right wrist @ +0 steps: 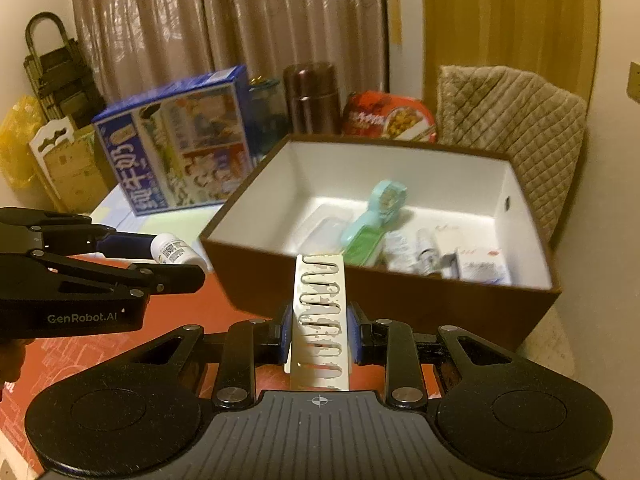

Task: Organize rigid objects
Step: 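Carry the pill bottle and clip with both tools into the brown box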

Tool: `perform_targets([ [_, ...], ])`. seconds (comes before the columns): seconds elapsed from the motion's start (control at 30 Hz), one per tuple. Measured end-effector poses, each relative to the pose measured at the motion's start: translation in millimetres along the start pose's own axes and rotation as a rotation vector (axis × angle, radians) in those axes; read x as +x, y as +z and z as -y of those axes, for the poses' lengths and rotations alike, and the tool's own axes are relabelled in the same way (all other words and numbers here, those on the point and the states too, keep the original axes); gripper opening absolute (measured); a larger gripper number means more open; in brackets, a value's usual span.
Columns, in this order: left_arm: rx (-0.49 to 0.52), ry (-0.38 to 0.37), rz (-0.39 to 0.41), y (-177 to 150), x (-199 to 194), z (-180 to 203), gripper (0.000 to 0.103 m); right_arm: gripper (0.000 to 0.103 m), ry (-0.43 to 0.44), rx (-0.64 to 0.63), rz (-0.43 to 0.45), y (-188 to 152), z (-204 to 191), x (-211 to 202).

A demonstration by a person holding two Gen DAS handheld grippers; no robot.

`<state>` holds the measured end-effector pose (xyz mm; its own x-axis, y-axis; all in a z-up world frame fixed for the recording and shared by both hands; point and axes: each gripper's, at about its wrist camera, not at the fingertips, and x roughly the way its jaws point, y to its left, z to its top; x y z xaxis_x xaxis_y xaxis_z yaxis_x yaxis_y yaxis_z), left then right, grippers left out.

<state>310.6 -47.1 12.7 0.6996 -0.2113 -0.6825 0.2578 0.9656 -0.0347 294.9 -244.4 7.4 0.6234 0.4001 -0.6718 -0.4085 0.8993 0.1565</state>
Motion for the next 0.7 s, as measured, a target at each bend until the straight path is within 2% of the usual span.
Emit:
perform_targets([
  [0.4,-0.012,0.035,-0.017,33.0,35.0,4.8,0.043,0.025,-0.024,0.017,0.051,32.3,48.5,9.5],
  [0.7,-0.001,0.064,-0.045,49.3,62.1,-2.9,0.043,0.025,-0.039,0.034,0.044,46.9,73.2,31.9],
])
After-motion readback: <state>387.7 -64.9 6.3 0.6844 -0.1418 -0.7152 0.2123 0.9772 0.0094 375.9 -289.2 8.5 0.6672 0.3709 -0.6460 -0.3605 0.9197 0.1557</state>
